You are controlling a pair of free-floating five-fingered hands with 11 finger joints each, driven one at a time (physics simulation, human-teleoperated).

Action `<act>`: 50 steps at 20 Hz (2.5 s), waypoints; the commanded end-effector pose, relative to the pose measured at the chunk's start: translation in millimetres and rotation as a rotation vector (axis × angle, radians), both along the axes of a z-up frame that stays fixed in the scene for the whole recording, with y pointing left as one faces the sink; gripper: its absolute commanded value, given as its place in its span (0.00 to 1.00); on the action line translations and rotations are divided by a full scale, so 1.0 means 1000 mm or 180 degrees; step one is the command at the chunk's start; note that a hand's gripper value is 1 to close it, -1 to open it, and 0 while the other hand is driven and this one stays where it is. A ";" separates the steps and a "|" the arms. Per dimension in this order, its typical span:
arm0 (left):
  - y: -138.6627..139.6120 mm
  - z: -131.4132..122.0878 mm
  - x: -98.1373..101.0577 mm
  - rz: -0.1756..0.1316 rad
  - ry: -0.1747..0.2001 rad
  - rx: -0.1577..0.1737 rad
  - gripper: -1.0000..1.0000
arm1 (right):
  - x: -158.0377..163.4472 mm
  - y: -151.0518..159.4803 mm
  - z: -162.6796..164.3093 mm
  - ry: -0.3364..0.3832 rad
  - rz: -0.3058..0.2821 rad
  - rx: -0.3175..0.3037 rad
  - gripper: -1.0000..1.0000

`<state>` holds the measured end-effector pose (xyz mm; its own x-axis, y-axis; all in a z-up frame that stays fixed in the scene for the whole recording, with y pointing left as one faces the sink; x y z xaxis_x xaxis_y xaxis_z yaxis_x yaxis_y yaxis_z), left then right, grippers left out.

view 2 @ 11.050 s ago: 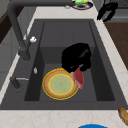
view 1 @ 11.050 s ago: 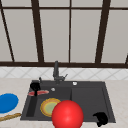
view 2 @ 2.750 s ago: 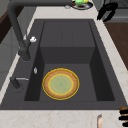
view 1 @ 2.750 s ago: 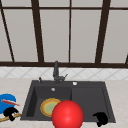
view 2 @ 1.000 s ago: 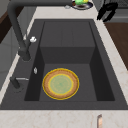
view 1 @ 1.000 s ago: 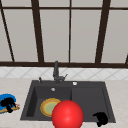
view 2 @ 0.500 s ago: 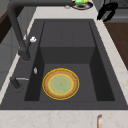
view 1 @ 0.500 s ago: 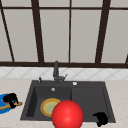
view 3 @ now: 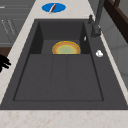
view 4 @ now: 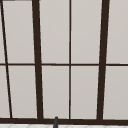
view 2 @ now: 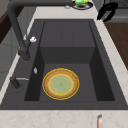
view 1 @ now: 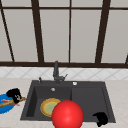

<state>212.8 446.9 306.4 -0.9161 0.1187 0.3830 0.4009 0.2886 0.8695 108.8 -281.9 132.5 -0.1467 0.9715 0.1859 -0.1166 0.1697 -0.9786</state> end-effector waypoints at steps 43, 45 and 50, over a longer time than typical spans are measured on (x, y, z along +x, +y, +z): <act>-0.137 -0.028 -0.060 -0.0212 0.1026 0.0506 0.00 | 0.000 0.000 0.000 0.0000 0.0000 0.0000 0.50; -0.131 -0.027 -0.056 -0.0235 0.1141 0.0573 0.00 | 0.000 0.000 0.000 0.0000 0.0000 0.0000 0.50; -0.118 -0.029 -0.040 -0.0231 0.1337 0.0814 0.00 | 0.000 0.000 0.000 0.0000 0.0000 0.0000 0.50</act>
